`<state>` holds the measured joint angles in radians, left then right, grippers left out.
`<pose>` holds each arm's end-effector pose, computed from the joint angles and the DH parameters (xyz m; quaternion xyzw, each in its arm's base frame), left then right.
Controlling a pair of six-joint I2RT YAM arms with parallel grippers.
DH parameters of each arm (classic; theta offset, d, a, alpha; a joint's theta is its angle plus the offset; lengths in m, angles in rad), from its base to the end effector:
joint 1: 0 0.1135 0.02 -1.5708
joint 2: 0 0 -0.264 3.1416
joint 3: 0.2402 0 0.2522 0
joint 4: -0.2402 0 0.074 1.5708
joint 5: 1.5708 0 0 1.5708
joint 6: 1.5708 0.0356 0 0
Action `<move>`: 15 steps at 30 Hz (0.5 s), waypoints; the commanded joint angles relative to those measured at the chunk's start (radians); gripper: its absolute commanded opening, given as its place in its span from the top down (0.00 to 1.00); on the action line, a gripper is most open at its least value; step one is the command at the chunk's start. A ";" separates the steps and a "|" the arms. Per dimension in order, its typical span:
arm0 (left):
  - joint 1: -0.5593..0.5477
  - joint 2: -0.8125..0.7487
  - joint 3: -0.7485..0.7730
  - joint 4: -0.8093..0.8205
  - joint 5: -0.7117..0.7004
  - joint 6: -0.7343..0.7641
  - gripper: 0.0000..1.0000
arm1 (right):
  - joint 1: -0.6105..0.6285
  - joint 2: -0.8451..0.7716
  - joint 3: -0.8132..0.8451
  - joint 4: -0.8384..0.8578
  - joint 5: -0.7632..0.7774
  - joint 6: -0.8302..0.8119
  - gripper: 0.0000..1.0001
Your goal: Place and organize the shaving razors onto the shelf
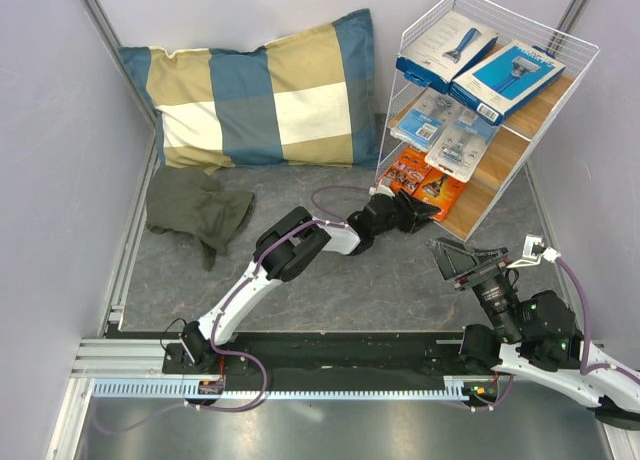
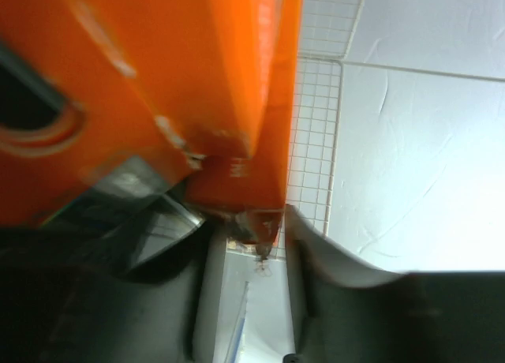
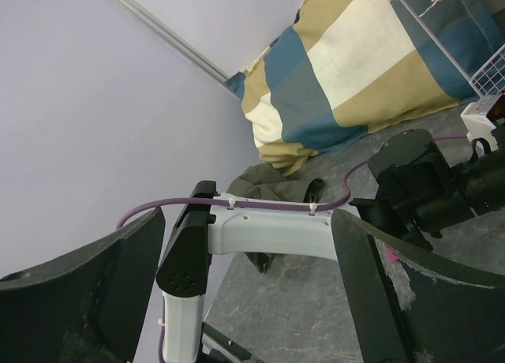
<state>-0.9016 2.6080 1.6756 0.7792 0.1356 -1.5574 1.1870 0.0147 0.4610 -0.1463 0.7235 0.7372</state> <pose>0.3371 -0.4339 0.0701 -0.2022 0.7312 -0.6292 0.1689 0.0396 0.0350 0.3070 0.1539 0.6046 0.4974 0.6027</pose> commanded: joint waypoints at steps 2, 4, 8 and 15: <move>0.012 -0.063 0.007 -0.086 0.002 0.080 0.15 | 0.002 -0.010 0.027 0.001 0.004 0.004 0.05; 0.012 -0.078 -0.010 -0.087 0.013 0.091 0.01 | 0.000 -0.009 0.027 0.001 0.002 0.005 0.04; 0.007 -0.130 -0.065 -0.101 0.028 0.141 0.00 | 0.002 -0.010 0.025 0.001 -0.002 0.007 0.04; -0.003 -0.198 -0.067 -0.273 0.039 0.260 0.00 | 0.002 -0.010 0.022 0.001 -0.009 0.013 0.04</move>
<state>-0.8955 2.4847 1.6077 0.6559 0.1669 -1.4349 1.1870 0.0147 0.4610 -0.1513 0.7231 0.7452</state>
